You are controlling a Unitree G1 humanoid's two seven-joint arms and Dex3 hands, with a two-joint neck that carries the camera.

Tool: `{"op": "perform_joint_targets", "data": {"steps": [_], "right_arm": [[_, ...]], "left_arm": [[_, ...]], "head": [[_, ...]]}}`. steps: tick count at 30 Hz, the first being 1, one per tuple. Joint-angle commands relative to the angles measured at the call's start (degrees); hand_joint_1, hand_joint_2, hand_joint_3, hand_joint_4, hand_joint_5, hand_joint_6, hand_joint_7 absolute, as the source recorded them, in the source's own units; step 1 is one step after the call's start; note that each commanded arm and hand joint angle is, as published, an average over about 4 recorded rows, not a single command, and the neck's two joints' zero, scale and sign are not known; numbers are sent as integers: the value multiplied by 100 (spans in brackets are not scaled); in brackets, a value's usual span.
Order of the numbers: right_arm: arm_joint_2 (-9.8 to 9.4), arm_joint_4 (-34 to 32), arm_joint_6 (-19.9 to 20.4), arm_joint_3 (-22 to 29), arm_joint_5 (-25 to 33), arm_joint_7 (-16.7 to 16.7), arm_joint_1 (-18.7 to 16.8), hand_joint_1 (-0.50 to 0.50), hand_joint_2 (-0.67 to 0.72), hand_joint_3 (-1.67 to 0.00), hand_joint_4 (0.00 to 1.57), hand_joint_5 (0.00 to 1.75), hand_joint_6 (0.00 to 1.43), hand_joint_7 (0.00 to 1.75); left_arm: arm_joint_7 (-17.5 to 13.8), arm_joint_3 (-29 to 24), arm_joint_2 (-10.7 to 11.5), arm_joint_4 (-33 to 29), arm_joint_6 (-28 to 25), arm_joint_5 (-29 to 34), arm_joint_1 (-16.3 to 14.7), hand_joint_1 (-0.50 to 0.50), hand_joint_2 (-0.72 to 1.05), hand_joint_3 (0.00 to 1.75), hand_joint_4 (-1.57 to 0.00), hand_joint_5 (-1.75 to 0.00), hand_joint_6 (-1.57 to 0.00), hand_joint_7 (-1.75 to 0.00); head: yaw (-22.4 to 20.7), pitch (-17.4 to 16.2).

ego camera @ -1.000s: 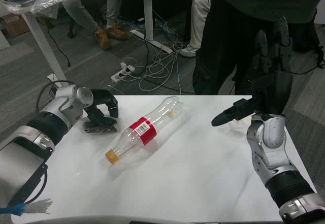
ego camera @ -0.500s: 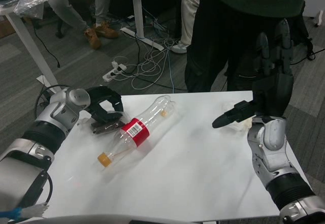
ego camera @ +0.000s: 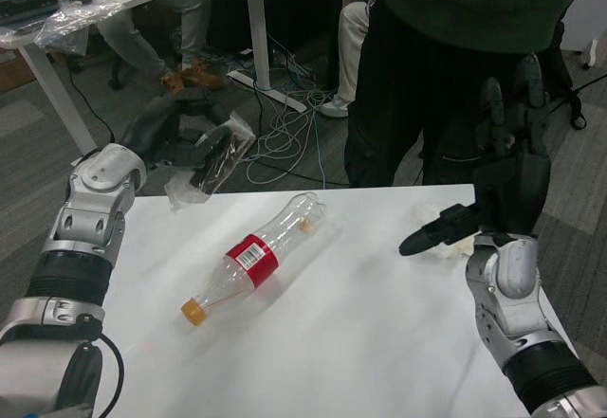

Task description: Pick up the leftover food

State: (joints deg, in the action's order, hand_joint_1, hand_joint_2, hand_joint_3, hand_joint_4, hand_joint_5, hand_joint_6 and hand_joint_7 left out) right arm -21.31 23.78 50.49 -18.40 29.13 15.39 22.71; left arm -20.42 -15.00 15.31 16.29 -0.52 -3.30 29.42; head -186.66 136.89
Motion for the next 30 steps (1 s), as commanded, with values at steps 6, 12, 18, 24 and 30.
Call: {"op": "perform_joint_targets", "data": {"steps": [6,12,18,24,30], "right_arm": [[-18,101,-44,-5,1,-10,159,-46,72,0,0,0,0,0],[-4,70,-378,-5,-83,-283,400,-46,66,0,0,0,0,0],[-26,30,-716,-5,-197,-551,647,-45,66,0,0,0,0,0],[-46,35,-775,-5,-259,-628,820,-42,66,0,0,0,0,0],[-79,48,-817,-5,-303,-652,941,-42,66,0,0,0,0,0]], "left_arm": [[416,-139,-133,-394,439,752,160,-50,60,113,-157,-175,-103,-154],[613,-20,-221,-460,584,1050,296,-50,60,113,-157,-175,-107,-154],[873,195,-270,-333,865,1450,463,-50,60,113,-157,-175,-110,-154],[950,355,-314,-74,1041,1622,553,-50,60,113,-157,-175,-112,-154],[1018,480,-340,173,1203,1727,622,-50,60,116,-157,-175,-113,-161]], "head": [[520,315],[965,653],[1057,715],[1137,777],[1138,782]]}}
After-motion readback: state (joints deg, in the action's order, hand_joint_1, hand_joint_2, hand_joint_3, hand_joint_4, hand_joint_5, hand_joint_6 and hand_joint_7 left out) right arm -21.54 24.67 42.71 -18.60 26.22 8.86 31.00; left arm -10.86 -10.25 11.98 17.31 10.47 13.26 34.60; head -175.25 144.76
